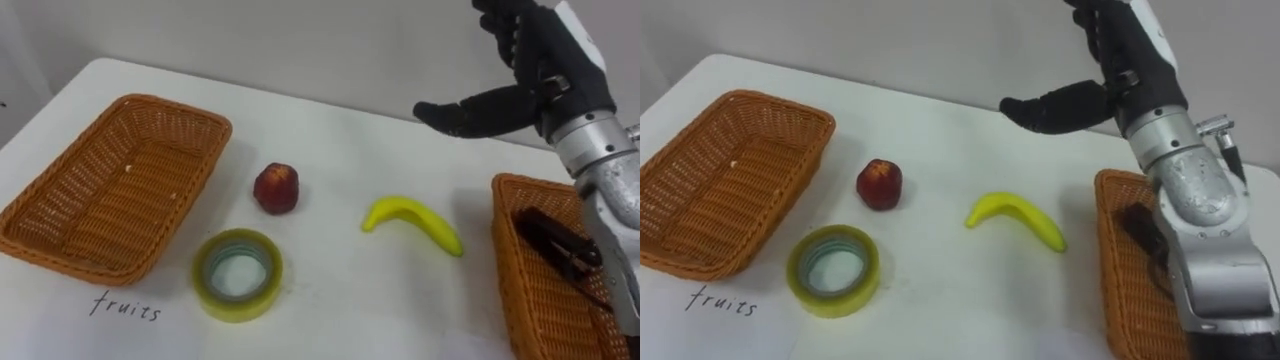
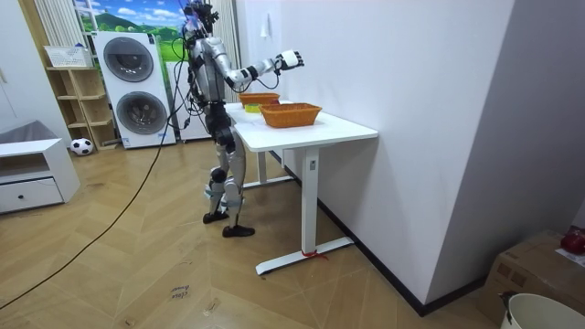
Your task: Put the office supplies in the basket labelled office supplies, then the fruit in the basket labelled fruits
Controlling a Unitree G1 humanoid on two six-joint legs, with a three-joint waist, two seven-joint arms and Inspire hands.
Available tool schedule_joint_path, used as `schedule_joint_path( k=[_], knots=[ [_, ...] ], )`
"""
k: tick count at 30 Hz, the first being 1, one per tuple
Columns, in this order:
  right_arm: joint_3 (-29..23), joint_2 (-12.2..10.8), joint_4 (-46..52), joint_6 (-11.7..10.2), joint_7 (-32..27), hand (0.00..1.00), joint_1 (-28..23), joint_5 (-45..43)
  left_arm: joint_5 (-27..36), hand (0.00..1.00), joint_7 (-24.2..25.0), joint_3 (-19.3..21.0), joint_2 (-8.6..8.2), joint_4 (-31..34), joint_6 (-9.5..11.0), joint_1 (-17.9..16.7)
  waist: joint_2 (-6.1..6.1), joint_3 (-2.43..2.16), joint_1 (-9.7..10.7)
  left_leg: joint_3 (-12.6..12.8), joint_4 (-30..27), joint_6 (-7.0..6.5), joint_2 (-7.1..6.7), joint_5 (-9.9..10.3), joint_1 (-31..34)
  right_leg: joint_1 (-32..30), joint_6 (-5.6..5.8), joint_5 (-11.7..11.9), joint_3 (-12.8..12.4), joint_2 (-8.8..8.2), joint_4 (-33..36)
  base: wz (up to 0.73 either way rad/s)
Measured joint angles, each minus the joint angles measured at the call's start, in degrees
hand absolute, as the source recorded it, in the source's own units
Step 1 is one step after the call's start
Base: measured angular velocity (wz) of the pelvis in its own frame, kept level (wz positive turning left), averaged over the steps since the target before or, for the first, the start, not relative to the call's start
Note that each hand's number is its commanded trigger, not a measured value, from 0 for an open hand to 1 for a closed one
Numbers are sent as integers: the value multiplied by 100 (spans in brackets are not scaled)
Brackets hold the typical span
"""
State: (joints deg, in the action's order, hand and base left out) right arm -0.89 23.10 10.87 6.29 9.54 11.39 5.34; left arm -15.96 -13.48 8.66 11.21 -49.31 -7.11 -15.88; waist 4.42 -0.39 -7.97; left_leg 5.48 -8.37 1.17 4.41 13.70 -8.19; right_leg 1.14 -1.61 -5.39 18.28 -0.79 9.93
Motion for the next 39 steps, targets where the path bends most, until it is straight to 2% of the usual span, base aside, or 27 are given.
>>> schedule_joint_path(
  k=[6,11,16,21,25,30,35,39],
  knots=[
    [151,-260,-1,63,-17,0,0,-157,-297,0,10,-96,-26,-4,-148,3,1,3,-43,-83,-29,-3,-7,1,39,-4,19,-12,85,-12,-6,6],
    [270,-486,-7,85,-30,0,0,-358,-508,0,64,-220,-62,-5,-199,-18,-42,68,-64,-124,-21,-3,-8,1,69,-6,30,-21,116,-14,-27,3],
    [419,-506,-8,85,-88,0,0,-379,-631,0,67,-220,-70,-8,-213,-14,-40,67,-113,-164,-9,-3,-9,1,76,-1,41,-38,157,-17,-28,4],
    [593,-628,-10,85,-210,0,0,-400,-626,0,54,-247,-75,-9,-214,-19,-31,60,-199,-172,-25,-4,-11,0,89,0,43,-40,173,-27,-22,1],
    [897,-630,-107,85,-259,0,0,-392,-620,0,23,-367,-74,-10,-248,-23,2,45,-196,-197,-38,-4,-17,0,154,-10,48,-55,238,-53,-17,7],
    [1030,-633,-274,91,-355,0,0,-407,-621,0,18,-545,-96,-7,-289,-20,32,36,-286,-241,-39,-5,-26,0,162,6,52,-60,310,-69,-13,6],
    [1332,-680,-573,139,-352,0,0,-597,-622,0,66,-597,-109,-8,-396,14,61,60,-336,-300,-43,-7,-28,-1,205,4,54,-62,383,-80,-15,6],
    [1433,-720,-699,148,-317,0,0,-586,-621,0,67,-720,-111,-8,-415,12,34,89,-360,-310,-41,-7,-27,-1,212,-3,54,-63,395,-81,-13,2]
  ],
)
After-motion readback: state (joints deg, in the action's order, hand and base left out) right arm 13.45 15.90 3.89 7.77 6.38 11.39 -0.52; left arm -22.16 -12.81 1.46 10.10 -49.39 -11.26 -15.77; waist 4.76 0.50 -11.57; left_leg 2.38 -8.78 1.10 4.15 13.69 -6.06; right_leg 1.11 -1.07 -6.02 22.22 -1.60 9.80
